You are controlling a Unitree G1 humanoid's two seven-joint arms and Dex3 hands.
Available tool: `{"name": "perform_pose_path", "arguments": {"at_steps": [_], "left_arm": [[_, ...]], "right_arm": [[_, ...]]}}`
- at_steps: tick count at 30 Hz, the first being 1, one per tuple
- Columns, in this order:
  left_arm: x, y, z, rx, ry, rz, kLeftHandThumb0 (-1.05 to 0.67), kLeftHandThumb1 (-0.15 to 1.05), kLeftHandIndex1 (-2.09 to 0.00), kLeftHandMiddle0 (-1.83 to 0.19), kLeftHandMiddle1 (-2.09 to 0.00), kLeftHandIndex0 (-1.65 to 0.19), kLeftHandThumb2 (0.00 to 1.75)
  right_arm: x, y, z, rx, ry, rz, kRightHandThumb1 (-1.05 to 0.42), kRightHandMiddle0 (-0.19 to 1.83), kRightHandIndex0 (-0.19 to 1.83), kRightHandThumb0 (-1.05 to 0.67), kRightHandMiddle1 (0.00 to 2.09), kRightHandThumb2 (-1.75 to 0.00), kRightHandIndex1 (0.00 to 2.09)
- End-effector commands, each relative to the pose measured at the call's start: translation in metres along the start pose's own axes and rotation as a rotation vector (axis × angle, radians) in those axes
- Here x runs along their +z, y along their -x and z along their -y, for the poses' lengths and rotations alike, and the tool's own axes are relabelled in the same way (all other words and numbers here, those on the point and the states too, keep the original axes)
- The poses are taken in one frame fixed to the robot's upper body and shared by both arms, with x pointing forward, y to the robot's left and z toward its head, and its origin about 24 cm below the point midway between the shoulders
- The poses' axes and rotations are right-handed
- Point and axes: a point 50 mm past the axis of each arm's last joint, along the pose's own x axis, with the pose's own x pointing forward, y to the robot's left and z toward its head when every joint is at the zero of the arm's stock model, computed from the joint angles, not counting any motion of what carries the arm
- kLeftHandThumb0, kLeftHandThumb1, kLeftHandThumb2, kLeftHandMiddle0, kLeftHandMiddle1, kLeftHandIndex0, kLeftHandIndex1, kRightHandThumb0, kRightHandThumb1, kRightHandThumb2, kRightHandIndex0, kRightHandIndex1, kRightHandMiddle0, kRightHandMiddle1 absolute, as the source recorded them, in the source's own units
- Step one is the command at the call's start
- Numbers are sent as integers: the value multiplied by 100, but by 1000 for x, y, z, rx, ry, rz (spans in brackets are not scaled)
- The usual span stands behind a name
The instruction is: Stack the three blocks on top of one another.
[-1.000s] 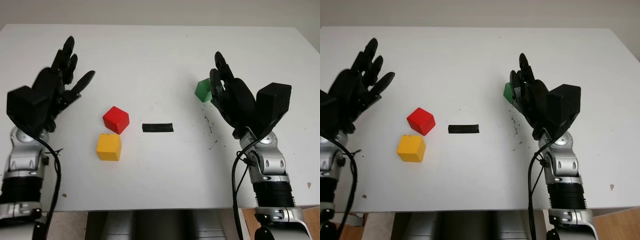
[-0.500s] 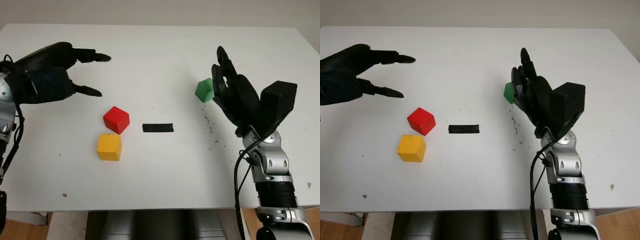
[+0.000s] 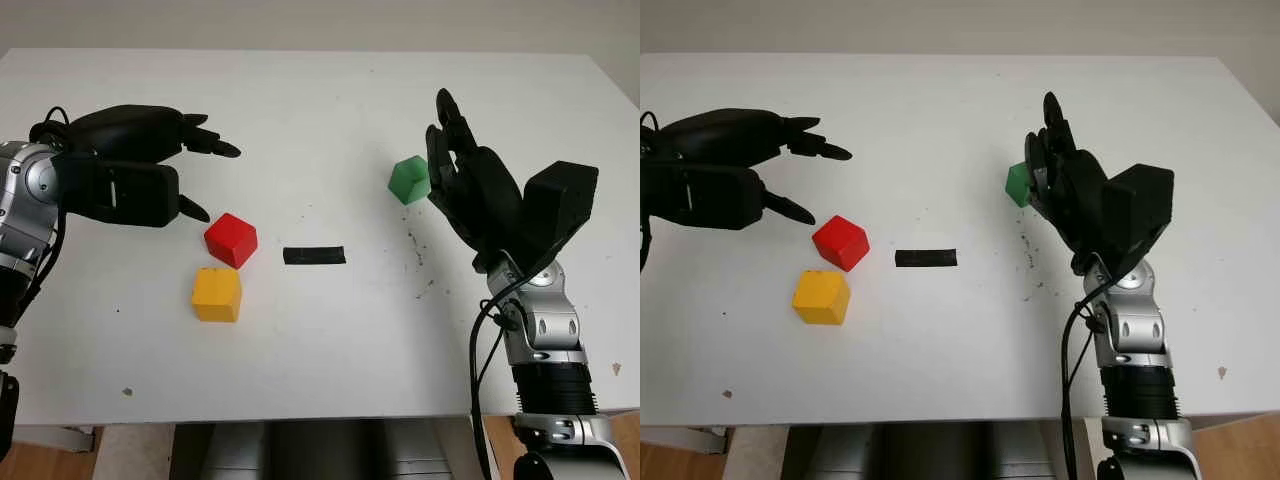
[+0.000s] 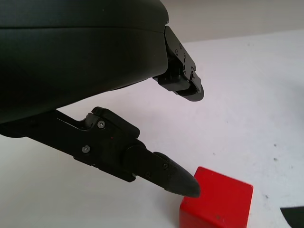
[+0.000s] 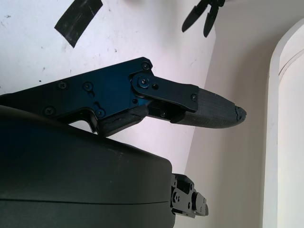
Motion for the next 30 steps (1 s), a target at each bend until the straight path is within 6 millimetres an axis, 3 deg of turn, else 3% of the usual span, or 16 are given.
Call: {"name": "perform_pose_path", "arguments": {"at_steps": [1,13,30], "left_arm": [[-3,4,-3,-16,-13,-11,-64,88,-9,-1,-4,-41,6],[0,7,-14,-113,5,10,-74,87,-7,6,-4,-40,5],[5,-1,12,9,-105,64,-67,86,-11,0,-5,-47,6]], "right_arm": [[6,-1,2,-1,18,23,-105,-19,-19,-76,0,-69,0],[3,-2,1,-7,11,11,-105,-19,-19,-77,0,-69,0],[2,-1,1,-4,13,0,-105,-19,-19,-78,0,-68,0]]}}
